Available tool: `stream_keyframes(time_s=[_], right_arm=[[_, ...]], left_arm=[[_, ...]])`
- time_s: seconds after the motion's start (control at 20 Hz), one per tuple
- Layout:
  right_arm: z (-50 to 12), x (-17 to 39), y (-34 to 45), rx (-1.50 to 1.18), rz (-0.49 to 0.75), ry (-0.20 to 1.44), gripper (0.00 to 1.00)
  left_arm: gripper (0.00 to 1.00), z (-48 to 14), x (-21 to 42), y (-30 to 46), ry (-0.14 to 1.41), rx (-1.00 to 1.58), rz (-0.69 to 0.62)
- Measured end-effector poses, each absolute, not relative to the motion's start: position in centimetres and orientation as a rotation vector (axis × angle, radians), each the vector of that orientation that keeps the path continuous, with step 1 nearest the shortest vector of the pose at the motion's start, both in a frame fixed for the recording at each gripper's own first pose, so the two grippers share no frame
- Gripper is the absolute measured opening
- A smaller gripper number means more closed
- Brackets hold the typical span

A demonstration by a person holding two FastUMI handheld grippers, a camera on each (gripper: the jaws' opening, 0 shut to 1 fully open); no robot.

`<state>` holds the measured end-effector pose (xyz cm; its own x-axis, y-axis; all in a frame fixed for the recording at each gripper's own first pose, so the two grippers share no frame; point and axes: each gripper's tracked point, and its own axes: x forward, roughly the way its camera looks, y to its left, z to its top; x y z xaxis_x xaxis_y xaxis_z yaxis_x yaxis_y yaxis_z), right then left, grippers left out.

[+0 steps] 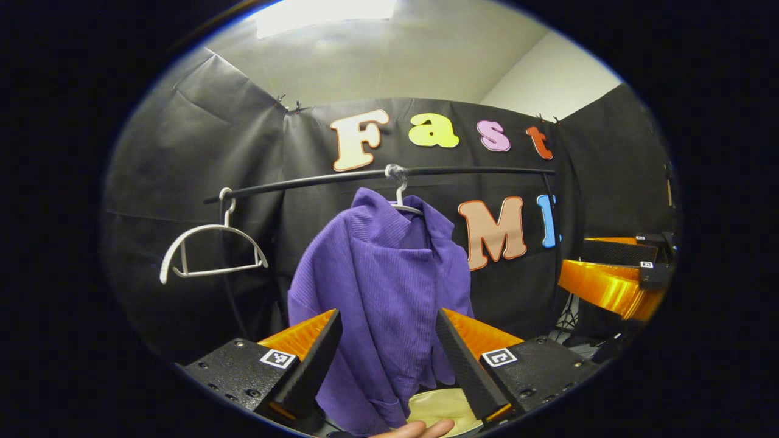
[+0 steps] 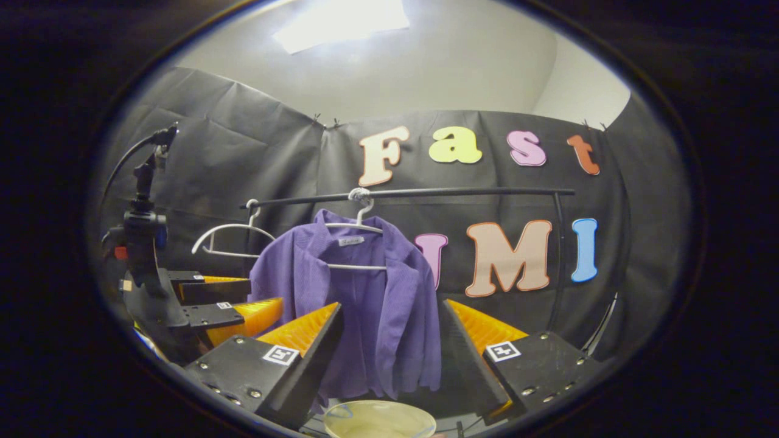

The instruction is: Grasp the clothes on the hanger with both hands and then place them into the laundry hamper below.

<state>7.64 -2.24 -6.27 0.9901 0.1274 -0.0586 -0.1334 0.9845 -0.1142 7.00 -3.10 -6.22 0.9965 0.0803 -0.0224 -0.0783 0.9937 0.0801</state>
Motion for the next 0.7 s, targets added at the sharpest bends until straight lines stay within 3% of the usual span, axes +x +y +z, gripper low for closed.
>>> stream_keyframes(time_s=[0.1,0.2,0.25,0.3,0.4,0.45,0.5,0.55,0.65,0.7], right_arm=[[-7.4,9.2,-4.5,-0.084,0.069,0.089,0.92],[-7.7,10.7,-5.2,-0.028,0.079,0.102,0.98],[-7.8,11.3,-5.7,-0.016,0.078,0.102,0.94],[-8.4,11.7,-6.3,-0.009,0.078,0.109,0.95],[-9.6,12.5,-6.3,0.010,0.093,0.131,0.94],[-9.8,13.0,-6.2,0.003,0.103,0.124,0.98],[-10.1,13.5,-6.0,-0.003,0.113,0.117,0.93],[-10.6,14.1,-5.5,-0.007,0.131,0.122,0.98],[-11.8,15.2,-4.5,-0.016,0.169,0.154,0.99],[-12.3,15.7,-4.2,-0.026,0.186,0.166,0.99]], left_arm=[[0.94,-7.5,8.0,-4.2,0.043,0.098,0.084],[0.95,-8.1,9.0,-5.3,0.035,0.112,0.080],[0.96,-8.8,9.4,-5.4,0.042,0.114,0.086],[0.96,-9.3,10.0,-5.4,0.048,0.113,0.106],[0.96,-10.1,10.7,-4.6,0.046,0.112,0.171],[0.96,-10.1,11.1,-4.5,0.032,0.116,0.194],[0.98,-10.1,11.4,-4.3,0.028,0.120,0.215],[0.98,-10.2,11.8,-4.3,0.022,0.118,0.229],[0.92,-9.6,12.6,-3.5,0.003,0.101,0.260],[0.95,-9.0,13.2,-2.9,-0.015,0.082,0.280]])
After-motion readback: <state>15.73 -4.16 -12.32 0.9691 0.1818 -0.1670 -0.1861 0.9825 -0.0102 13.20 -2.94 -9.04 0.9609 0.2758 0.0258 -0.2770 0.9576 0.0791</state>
